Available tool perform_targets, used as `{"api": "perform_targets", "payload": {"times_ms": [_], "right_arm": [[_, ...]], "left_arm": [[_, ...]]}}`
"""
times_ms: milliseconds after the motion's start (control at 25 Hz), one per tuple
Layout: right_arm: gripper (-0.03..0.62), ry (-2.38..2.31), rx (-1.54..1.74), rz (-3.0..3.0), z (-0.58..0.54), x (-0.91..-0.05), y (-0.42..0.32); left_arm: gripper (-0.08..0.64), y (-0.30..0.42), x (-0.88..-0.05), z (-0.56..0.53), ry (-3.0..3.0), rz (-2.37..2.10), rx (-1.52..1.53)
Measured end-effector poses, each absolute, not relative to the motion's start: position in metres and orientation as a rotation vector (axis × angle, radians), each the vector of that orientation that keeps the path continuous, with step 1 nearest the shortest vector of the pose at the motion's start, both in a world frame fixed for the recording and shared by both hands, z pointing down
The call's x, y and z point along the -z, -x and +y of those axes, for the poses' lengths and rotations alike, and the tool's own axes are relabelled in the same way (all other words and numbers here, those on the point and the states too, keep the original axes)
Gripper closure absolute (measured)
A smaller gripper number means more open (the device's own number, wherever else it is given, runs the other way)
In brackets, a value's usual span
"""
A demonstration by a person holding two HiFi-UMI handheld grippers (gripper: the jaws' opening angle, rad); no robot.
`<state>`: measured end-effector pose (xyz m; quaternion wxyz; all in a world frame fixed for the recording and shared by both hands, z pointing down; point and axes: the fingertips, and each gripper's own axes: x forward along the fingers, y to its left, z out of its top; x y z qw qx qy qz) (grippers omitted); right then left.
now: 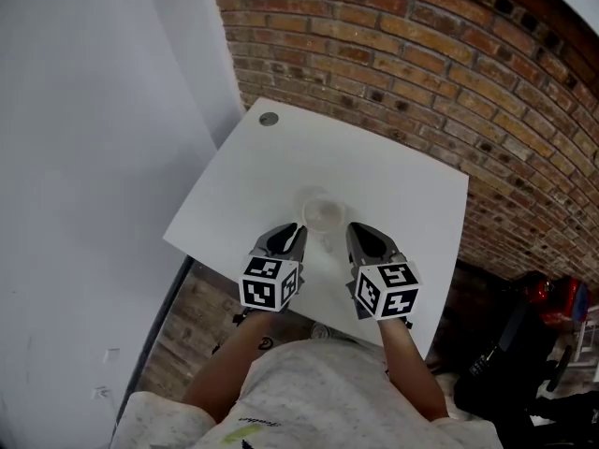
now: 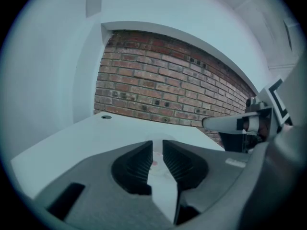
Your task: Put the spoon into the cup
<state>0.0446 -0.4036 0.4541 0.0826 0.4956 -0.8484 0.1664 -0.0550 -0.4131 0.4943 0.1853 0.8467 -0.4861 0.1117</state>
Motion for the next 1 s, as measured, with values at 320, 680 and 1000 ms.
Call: {"api": "perform_targets", "payload": {"times_ms": [320,680,1000], "right_arm": [[0.584,-1.5,-0.472,-2.54,-0.384,-0.447,-0.038],[0.584,-1.545,-0.439,-2.531,-0.365,-0.437,-0.039],[0.584,-1.562,-0.401,-2.533,-0.346,-0.435,-0.038]], "left_arm": [[0.505,0.069,-0.474,-0.399,-2.414,-1.4,-0.27],[0.526,0.082,-0.456,-0.383,-2.449,-1.434,-0.243],[0.566,0.088,-0.456,-0.364,-2.461,-1.444,-0.244]]}}
